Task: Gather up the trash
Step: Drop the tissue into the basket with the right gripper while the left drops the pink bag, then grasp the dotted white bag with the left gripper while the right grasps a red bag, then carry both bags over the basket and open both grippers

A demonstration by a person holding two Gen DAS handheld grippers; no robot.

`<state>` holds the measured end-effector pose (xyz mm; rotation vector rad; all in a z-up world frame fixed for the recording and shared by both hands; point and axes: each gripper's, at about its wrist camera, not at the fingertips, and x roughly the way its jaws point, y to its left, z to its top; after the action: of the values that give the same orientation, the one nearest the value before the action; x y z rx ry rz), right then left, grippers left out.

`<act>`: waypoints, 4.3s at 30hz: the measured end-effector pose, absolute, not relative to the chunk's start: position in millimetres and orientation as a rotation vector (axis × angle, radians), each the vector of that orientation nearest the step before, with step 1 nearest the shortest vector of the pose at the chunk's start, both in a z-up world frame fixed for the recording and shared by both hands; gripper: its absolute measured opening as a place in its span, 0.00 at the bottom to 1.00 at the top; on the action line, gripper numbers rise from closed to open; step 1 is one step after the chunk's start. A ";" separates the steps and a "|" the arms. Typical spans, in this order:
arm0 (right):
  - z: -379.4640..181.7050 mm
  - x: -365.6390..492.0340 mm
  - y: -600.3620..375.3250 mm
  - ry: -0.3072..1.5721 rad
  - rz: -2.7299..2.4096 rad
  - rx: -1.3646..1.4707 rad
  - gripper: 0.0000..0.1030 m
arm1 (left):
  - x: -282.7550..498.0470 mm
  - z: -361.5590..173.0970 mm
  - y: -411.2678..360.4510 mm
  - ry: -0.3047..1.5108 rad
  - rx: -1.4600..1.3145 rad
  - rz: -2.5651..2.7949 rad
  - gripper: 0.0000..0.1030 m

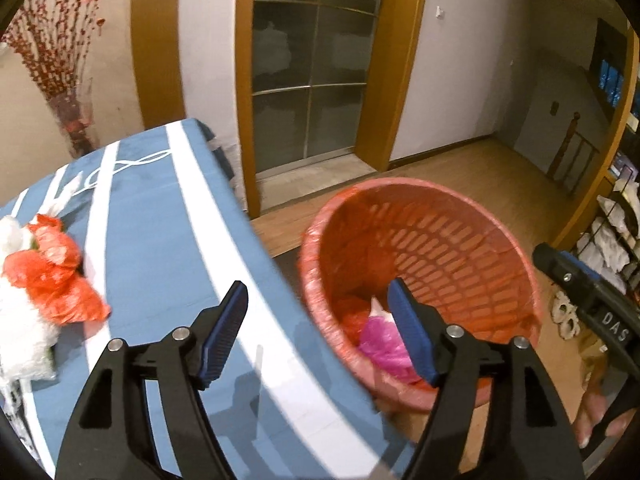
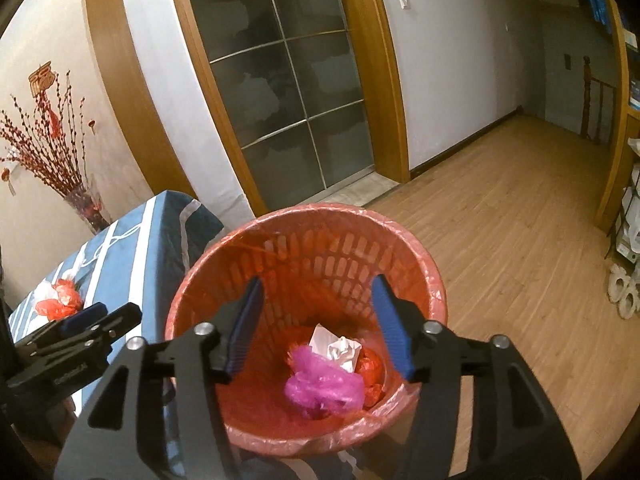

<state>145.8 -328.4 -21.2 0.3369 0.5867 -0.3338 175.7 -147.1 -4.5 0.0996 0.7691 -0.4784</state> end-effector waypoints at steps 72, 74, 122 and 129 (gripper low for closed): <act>-10.1 277.4 2.9 0.690 0.277 0.073 0.45 | 164.8 17.6 189.5 0.655 -0.153 0.143 0.19; -13.2 288.5 12.0 0.702 0.281 0.063 0.40 | 168.7 16.7 193.7 0.657 -0.154 0.145 0.19; 35.6 167.6 -213.9 0.471 -0.116 0.268 0.02 | 171.1 37.3 -21.2 0.650 -0.068 -0.346 0.19; 32.5 150.7 -251.5 0.453 -0.184 0.301 0.02 | 169.3 33.3 -75.6 0.662 -0.048 -0.456 0.19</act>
<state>150.7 -251.5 32.5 0.3015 0.4532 -0.1844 169.3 -75.6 33.3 -0.0484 0.6618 -0.4556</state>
